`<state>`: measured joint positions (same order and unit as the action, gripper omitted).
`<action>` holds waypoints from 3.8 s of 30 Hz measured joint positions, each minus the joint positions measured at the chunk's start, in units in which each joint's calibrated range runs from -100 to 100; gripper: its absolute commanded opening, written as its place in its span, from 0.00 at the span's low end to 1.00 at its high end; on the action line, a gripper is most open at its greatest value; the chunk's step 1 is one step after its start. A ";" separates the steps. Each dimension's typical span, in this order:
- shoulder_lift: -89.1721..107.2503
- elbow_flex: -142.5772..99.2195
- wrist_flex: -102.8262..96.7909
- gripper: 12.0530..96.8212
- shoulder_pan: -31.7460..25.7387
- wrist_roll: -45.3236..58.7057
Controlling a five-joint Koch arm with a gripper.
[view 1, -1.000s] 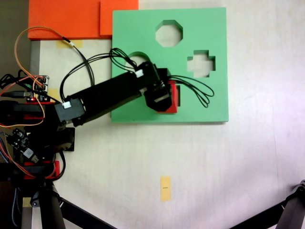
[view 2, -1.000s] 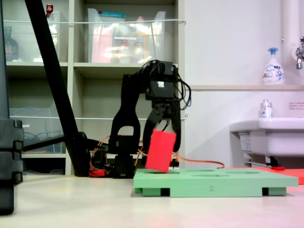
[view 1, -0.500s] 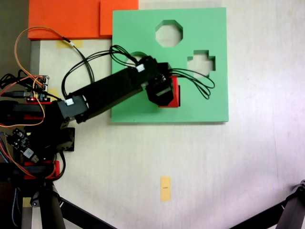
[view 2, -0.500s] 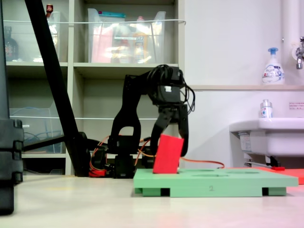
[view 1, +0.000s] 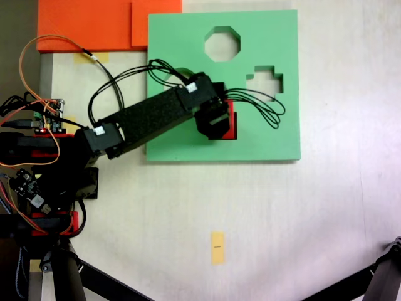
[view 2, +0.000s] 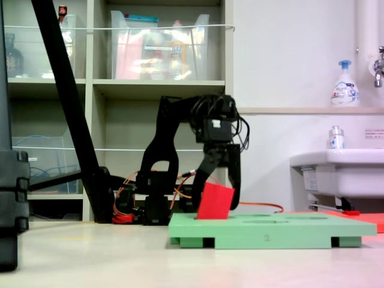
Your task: Put the square block into the corresponding hole
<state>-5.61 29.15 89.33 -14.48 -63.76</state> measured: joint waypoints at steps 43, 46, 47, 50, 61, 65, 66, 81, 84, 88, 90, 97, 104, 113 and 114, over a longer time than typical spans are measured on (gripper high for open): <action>104.38 -49.29 -35.24 0.48 17.34 53.19; 105.06 -52.92 -36.51 0.49 18.85 53.58; 104.92 -58.01 -37.40 0.50 18.90 53.53; 104.92 -71.44 -38.18 0.50 18.95 53.53; 104.92 -128.86 -107.78 0.44 18.46 58.51; 105.06 -128.86 -108.86 0.45 17.05 60.95; 105.06 -128.86 -105.34 0.45 16.95 60.95; 105.20 -128.56 -96.13 0.42 14.51 61.20; 105.20 -128.56 -96.13 0.45 14.75 61.20; 105.20 -128.56 -96.13 0.45 14.80 61.20; 105.20 -128.56 -96.04 0.45 14.80 61.20; 105.20 -128.56 -96.13 0.45 14.80 61.20; 105.20 -128.56 -96.04 0.45 14.80 61.20; 105.20 -128.56 -96.04 0.45 14.80 61.20; 105.20 -128.56 -96.13 0.45 14.80 61.20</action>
<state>99.59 -99.41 -6.80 0.32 -2.56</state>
